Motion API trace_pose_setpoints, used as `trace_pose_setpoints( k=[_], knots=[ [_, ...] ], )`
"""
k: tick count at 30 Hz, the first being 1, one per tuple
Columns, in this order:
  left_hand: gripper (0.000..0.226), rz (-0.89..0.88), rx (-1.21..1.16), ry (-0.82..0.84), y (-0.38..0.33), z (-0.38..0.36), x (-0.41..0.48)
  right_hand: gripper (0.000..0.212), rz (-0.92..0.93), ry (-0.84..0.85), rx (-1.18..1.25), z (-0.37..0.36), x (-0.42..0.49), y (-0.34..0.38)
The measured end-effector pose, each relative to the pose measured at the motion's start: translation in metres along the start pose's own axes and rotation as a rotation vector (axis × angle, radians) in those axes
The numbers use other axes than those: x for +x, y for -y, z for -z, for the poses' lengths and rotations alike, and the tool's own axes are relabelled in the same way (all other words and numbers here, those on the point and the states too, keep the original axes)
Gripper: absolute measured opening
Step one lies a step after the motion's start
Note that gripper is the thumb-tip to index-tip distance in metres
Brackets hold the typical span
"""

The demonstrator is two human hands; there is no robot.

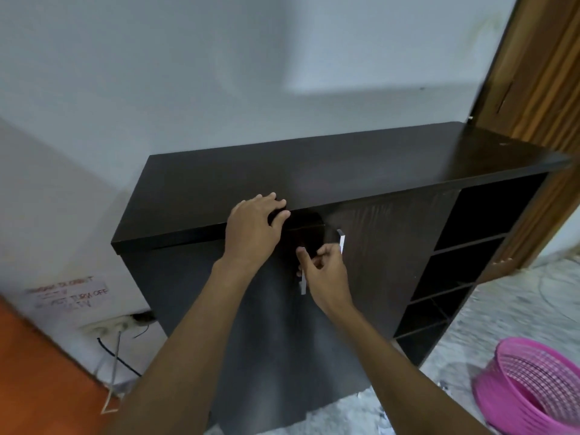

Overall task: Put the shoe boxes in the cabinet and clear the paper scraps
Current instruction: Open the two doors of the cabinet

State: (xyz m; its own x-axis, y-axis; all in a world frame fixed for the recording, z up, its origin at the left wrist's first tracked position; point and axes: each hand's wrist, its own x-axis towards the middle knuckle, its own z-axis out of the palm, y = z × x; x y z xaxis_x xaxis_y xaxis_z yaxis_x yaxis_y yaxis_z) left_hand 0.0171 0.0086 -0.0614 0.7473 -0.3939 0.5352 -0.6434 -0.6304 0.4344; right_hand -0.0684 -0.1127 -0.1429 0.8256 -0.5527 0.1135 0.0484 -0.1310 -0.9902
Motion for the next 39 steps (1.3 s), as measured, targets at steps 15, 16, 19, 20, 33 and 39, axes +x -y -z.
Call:
trace_pose_setpoints(
  k=[15,16,19,20,33,39],
  knots=[
    [0.038,0.077,-0.001,0.11,-0.009,0.009,0.001,0.026,0.005,-0.072,-0.11,0.016,-0.083,0.011],
    [0.039,0.085,0.003,0.126,-0.01,0.01,0.001,0.026,0.004,-0.067,-0.12,0.019,-0.09,0.013],
    [0.041,0.1,0.053,0.178,-0.014,0.016,-0.004,0.033,0.007,-0.022,-0.178,0.029,-0.115,0.017],
    [0.042,0.103,0.079,0.196,-0.015,0.02,-0.007,0.034,0.008,0.007,-0.174,0.033,-0.124,0.018],
    [0.066,0.289,0.402,0.395,0.011,0.099,-0.06,0.028,-0.076,0.695,0.031,0.038,-0.18,0.048],
    [0.067,0.365,0.382,0.492,0.014,0.108,-0.055,0.045,-0.092,0.897,0.107,-0.008,-0.189,0.04]
  ],
)
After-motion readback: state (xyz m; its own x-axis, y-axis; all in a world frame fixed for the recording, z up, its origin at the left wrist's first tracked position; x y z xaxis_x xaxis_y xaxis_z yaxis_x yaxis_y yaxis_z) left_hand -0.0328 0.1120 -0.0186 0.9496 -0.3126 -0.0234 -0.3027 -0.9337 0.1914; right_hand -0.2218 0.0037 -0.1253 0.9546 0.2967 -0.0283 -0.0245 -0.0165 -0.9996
